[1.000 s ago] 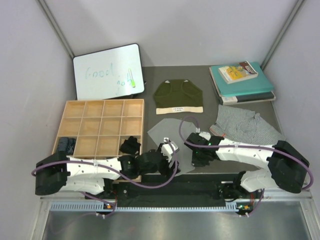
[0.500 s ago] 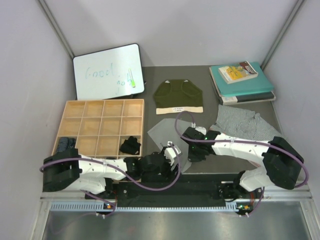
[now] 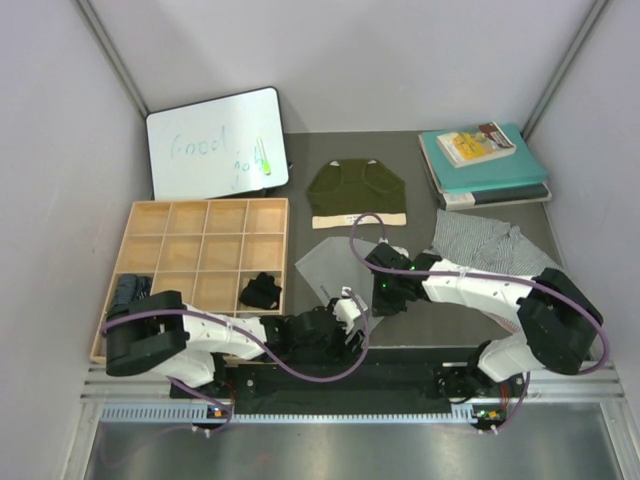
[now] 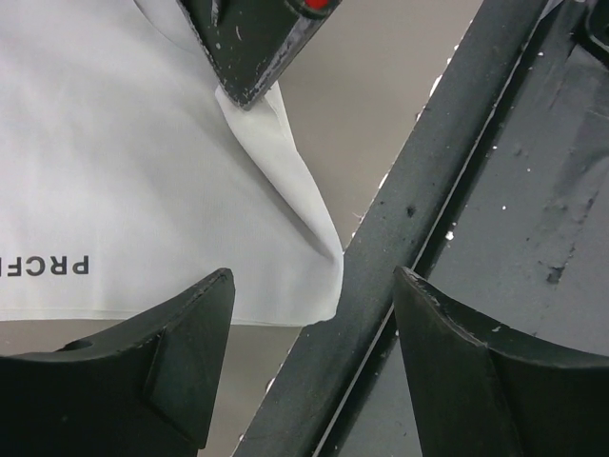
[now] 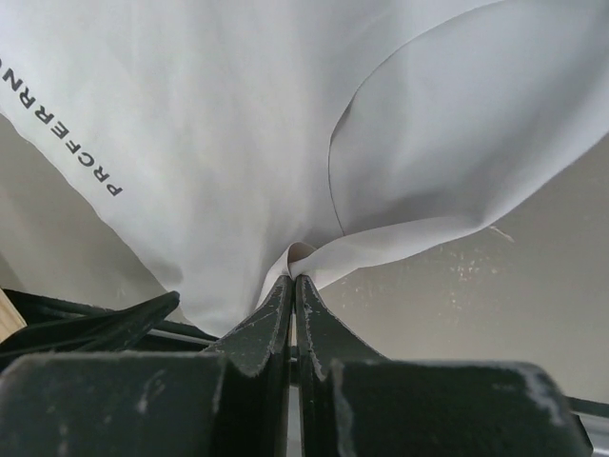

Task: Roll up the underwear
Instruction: Fold the underwear at the center of the board.

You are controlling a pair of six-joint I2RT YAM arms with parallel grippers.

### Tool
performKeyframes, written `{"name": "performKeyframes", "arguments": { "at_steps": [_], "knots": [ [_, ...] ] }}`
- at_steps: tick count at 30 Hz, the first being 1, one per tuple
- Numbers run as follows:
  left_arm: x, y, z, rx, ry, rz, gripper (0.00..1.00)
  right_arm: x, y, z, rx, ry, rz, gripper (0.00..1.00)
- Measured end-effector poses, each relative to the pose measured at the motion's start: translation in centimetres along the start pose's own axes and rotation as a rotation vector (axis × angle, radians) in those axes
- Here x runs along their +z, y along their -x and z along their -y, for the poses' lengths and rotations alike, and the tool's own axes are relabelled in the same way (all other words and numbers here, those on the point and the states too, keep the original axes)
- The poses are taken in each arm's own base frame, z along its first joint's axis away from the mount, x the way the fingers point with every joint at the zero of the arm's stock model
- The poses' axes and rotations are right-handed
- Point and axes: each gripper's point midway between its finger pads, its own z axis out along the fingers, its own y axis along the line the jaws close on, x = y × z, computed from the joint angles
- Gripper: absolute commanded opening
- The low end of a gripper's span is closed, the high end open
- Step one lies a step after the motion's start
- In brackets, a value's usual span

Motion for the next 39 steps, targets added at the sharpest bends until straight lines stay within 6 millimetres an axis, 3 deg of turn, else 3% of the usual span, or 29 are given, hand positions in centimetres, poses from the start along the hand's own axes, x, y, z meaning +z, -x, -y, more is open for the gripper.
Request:
{"name": "performKeyframes", "arguments": {
  "at_steps": [16,19,23,27,39],
  "knots": [
    [1.1,-0.6,-0.5,0.0,0.035,-0.026,0.6,0.8,1.0,-0.9,0.011,0.03,-0.009,0.0],
    [1.4,-0.4,-0.5,-0.001,0.039,-0.022,0.5,0.9,1.2,-1.2,0.005,0.036,-0.009,0.0],
    [1.6,-0.3,-0.8,-0.018,0.064,-0.02,0.27,1.0,1.1,-1.2,0.002,0.036,-0.012,0.0],
    [1.6,-0.3,-1.6,-0.037,0.115,-0.03,0.15,1.0,1.2,-1.2,-0.004,0.037,-0.011,0.0],
    [1.3,0.2,-2.3,-0.083,0.193,-0.056,0.1,0.3,2.1,-2.1,-0.03,0.057,0.008,0.0]
  ]
}}
